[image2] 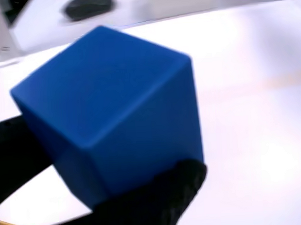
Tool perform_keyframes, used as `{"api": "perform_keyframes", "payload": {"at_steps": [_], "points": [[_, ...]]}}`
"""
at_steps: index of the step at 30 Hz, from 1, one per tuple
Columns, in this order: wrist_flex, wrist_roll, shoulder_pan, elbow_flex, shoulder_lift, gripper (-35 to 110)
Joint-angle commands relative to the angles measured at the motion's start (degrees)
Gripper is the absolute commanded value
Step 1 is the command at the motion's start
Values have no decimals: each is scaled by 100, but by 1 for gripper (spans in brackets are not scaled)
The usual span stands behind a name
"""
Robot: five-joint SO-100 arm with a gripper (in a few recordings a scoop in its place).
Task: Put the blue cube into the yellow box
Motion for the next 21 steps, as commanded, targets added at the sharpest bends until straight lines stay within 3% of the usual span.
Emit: {"api": "perform_keyframes", "payload": {"at_steps": [1,10,21], "points": [[844,220,-378,-97,1195,19],[2839,984,-1274,-44,1837,19],[4228,1274,-1995,97,2057,19]]}}
